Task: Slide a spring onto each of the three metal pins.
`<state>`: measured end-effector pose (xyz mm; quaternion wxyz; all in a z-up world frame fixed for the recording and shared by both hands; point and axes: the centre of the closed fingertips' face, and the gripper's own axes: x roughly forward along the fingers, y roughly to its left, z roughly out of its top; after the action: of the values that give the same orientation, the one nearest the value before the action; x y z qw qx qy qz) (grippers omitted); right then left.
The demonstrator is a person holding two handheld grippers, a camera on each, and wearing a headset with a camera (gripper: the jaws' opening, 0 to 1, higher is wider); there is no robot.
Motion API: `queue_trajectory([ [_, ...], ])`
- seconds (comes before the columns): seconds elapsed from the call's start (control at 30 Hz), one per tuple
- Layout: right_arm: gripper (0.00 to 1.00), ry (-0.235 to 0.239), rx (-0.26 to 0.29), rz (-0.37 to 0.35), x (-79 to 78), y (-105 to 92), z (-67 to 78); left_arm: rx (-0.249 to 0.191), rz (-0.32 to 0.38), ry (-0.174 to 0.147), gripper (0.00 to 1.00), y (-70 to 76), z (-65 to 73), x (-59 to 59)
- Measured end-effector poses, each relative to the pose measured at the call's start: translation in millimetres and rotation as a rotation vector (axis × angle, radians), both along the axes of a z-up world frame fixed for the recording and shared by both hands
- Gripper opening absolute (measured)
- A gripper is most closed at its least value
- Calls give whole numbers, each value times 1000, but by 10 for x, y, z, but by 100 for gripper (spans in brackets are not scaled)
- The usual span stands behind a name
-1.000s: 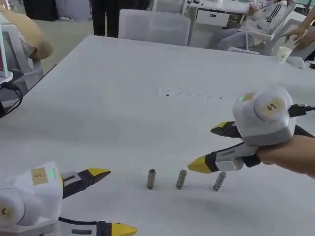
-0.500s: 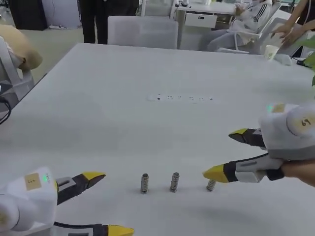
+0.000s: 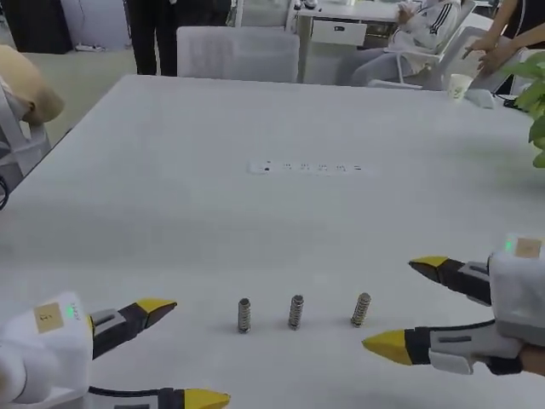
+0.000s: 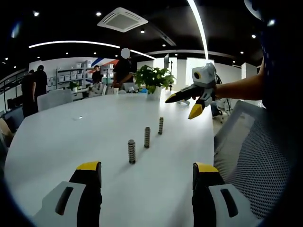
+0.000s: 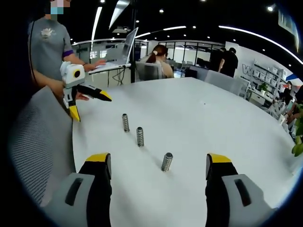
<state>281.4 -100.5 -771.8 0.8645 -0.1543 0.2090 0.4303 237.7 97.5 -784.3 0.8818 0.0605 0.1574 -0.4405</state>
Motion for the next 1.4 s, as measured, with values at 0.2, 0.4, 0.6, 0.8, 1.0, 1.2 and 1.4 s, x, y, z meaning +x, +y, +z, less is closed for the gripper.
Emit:
queue_trajectory([
  [0.2,86,-11,53,-36,-90,-58,-104,-8,11,6,76,18,-24,-19],
  [0.4,87,-1,92,-71,-166,-62,-227,-16,19,20,76,13,-96,-66],
  [0.6,88,-7,112,-123,-158,-114,-325,-25,37,33,76,27,-156,-74],
  [0.8,88,-20,126,-139,-155,-93,-288,-32,48,44,75,30,-181,-81],
  [1.0,88,-29,123,-140,-136,-102,-261,-37,55,44,75,32,-174,-78],
  [1.2,87,-23,119,-137,-158,-100,-275,-36,56,41,75,25,-169,-72],
  [1.4,87,-22,108,-133,-161,-102,-282,-35,54,45,75,18,-176,-68],
])
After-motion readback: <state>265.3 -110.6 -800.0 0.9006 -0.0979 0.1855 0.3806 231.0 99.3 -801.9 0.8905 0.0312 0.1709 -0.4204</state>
